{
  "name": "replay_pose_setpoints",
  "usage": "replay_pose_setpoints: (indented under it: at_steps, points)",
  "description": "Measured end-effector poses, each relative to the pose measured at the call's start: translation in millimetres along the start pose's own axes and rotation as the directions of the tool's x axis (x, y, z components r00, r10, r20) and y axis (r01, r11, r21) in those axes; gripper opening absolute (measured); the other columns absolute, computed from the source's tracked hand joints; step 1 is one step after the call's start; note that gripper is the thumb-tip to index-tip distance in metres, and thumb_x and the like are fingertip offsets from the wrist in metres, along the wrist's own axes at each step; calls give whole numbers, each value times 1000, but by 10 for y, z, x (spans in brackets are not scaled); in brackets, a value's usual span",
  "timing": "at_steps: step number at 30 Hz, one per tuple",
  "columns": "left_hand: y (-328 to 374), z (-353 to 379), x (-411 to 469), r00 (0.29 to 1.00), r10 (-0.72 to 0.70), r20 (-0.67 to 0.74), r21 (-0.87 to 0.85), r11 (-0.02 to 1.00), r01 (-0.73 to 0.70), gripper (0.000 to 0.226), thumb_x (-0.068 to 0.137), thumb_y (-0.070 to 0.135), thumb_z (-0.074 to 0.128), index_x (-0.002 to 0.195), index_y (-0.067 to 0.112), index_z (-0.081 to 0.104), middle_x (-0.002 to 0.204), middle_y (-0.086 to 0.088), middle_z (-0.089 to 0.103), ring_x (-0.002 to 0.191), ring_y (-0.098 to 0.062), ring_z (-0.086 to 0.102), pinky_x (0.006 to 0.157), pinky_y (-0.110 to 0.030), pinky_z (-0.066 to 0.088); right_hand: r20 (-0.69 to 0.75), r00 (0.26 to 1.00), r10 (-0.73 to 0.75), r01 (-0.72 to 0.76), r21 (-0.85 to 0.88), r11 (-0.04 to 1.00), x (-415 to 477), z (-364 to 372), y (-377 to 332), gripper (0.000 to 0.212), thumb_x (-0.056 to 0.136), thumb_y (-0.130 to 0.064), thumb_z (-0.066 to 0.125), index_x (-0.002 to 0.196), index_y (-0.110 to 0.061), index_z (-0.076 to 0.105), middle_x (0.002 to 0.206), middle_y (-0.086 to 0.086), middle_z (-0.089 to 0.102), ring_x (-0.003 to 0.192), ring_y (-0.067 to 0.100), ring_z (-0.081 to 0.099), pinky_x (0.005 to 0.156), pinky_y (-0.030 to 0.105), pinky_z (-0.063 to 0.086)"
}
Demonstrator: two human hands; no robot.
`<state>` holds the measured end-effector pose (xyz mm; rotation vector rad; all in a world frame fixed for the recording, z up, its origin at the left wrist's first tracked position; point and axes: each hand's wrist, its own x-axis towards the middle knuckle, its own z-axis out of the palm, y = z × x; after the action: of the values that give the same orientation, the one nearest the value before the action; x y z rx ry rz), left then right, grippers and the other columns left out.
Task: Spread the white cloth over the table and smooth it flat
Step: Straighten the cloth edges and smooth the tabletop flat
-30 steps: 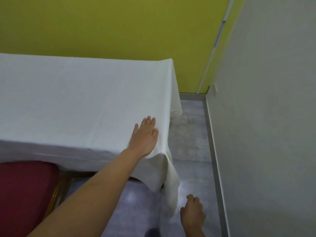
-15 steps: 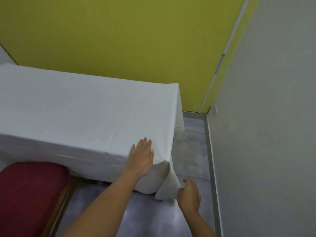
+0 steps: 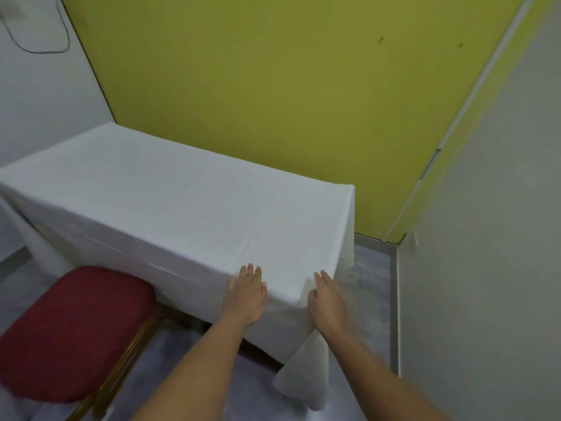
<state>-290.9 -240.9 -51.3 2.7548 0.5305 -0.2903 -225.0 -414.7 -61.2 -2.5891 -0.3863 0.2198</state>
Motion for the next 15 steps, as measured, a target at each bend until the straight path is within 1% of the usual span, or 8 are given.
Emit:
replay_pose_setpoints:
  at_steps: [2,4,6,9,12,15]
  points:
    - [-65,7,29,1000,-2,13,-7,1000,2,52,103,30,16,152,12,8,161,-6,3,148,-21,0,119,-42,2,33,997,-74,76,-86,993,80,72,-148,50,98,-19,35,148,-10,30,158,8,23,143,22,23,118,35,18]
    - [-167,28,93,1000,9,12,13,1000,-9,53,103,31,16,152,13,8,161,-6,3,148,-21,-1,118,-43,2,64,992,-110,119,-143,983,155,168,-273,51,101,-26,30,150,-12,24,160,6,17,145,21,18,119,37,13]
    - [-318,35,199,999,38,8,47,998,-38,53,103,33,15,152,13,7,161,-5,2,148,-21,-2,118,-43,0,96,988,-122,137,-164,977,259,297,-397,51,103,-31,24,151,-14,19,161,4,10,147,23,10,119,41,7]
    - [-607,50,400,996,87,22,76,993,-88,54,103,37,13,152,15,5,161,-4,1,148,-20,-6,119,-43,-5,138,978,-153,179,-196,964,427,568,-620,54,103,-36,19,152,-15,13,161,4,3,148,25,-1,118,41,0]
    - [-922,32,652,987,155,34,66,985,-157,56,102,42,12,152,20,2,161,1,-4,147,-17,-9,118,-41,-7,173,973,-153,184,-175,967,634,835,-829,58,102,-43,16,152,-16,8,162,3,0,148,23,-7,119,41,-4]
    - [-1288,-70,980,979,203,6,74,976,-203,56,102,45,13,152,25,1,161,4,-6,147,-15,-10,117,-39,-9,134,981,-138,167,-241,956,830,960,-845,61,100,-50,12,153,-21,6,161,-1,0,148,21,-8,118,42,-8]
